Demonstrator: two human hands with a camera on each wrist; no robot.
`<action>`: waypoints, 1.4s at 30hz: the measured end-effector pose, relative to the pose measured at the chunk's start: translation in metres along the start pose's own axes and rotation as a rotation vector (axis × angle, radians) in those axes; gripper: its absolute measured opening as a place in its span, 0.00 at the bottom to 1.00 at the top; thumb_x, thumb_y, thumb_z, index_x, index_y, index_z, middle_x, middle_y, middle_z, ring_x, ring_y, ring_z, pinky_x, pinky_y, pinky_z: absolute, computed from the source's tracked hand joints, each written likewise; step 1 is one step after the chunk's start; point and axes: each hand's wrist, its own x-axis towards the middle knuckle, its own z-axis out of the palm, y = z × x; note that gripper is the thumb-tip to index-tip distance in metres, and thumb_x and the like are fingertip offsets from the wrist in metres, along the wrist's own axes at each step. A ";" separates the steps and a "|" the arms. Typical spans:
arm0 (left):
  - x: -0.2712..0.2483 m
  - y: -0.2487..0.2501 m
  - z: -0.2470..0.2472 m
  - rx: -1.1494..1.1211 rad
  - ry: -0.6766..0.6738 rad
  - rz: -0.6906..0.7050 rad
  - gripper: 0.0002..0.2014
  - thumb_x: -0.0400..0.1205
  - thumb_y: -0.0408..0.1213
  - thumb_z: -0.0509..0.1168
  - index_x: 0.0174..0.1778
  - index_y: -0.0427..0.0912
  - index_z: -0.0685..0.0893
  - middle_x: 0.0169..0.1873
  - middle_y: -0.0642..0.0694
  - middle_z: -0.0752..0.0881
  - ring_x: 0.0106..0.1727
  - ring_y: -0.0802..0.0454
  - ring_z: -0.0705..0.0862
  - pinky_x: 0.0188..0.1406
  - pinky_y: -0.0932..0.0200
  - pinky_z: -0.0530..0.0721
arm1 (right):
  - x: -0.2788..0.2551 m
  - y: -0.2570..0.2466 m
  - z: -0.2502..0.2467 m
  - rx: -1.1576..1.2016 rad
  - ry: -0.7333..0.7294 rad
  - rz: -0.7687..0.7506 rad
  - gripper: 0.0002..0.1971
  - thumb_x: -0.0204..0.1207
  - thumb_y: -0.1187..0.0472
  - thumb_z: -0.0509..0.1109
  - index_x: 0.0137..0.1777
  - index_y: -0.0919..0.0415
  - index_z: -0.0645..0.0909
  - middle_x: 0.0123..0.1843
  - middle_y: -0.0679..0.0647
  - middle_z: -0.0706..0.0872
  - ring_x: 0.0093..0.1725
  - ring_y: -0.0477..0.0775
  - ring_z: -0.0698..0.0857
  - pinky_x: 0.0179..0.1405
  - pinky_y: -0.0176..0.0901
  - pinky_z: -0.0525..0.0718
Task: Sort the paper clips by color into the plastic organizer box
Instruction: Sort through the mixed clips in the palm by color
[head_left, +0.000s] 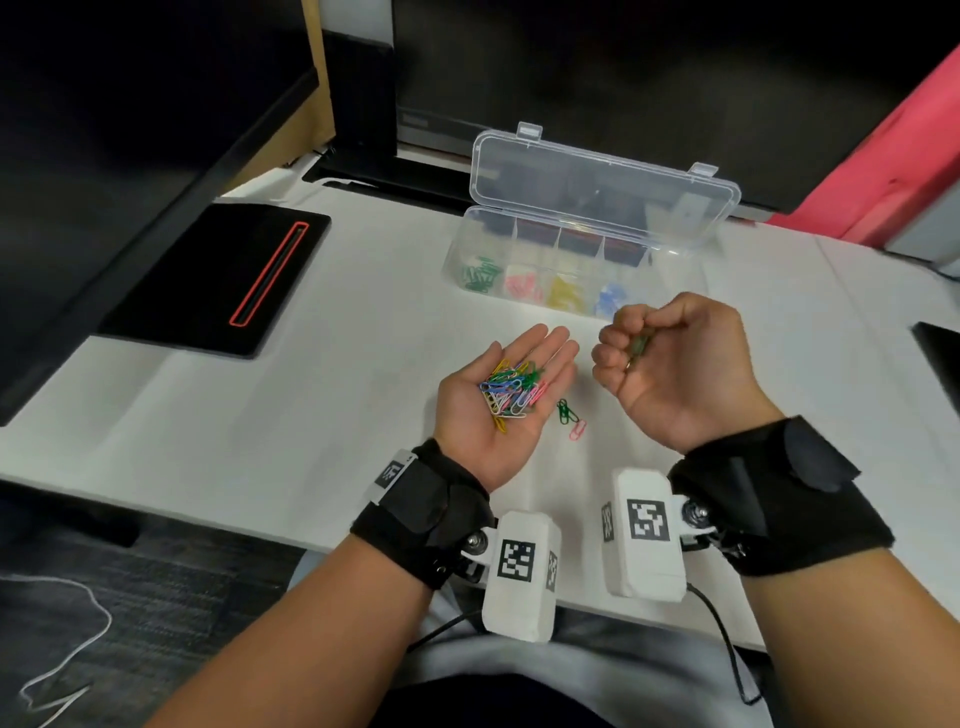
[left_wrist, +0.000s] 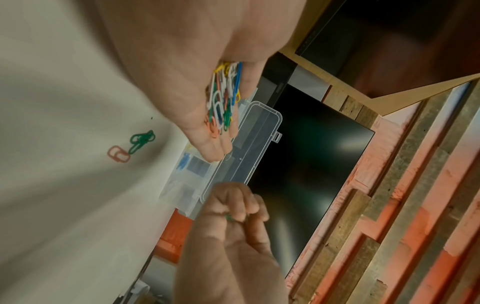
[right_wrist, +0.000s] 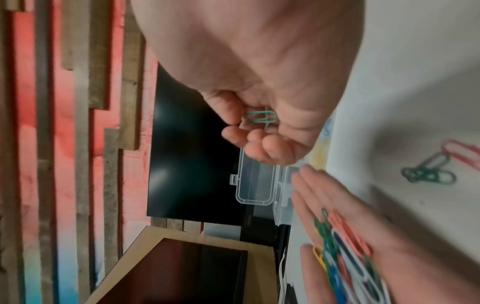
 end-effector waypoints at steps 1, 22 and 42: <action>0.000 0.000 0.001 0.014 0.005 -0.007 0.21 0.88 0.39 0.51 0.66 0.27 0.78 0.66 0.29 0.82 0.65 0.35 0.82 0.71 0.44 0.75 | 0.002 0.004 0.001 0.005 0.007 0.032 0.09 0.68 0.58 0.59 0.28 0.60 0.69 0.28 0.54 0.69 0.26 0.52 0.68 0.25 0.37 0.69; 0.004 0.000 -0.003 0.052 0.000 -0.015 0.21 0.88 0.38 0.50 0.66 0.26 0.78 0.70 0.27 0.78 0.72 0.34 0.78 0.67 0.43 0.80 | 0.019 0.026 -0.001 -1.073 0.009 -0.295 0.02 0.68 0.59 0.80 0.36 0.52 0.91 0.35 0.49 0.92 0.37 0.53 0.90 0.33 0.40 0.87; 0.003 0.001 -0.001 0.054 -0.005 0.013 0.20 0.88 0.39 0.51 0.64 0.27 0.80 0.62 0.29 0.84 0.63 0.37 0.84 0.71 0.45 0.76 | 0.015 0.014 -0.012 -0.386 -0.005 -0.034 0.05 0.76 0.70 0.72 0.48 0.61 0.82 0.43 0.66 0.79 0.17 0.43 0.60 0.15 0.34 0.60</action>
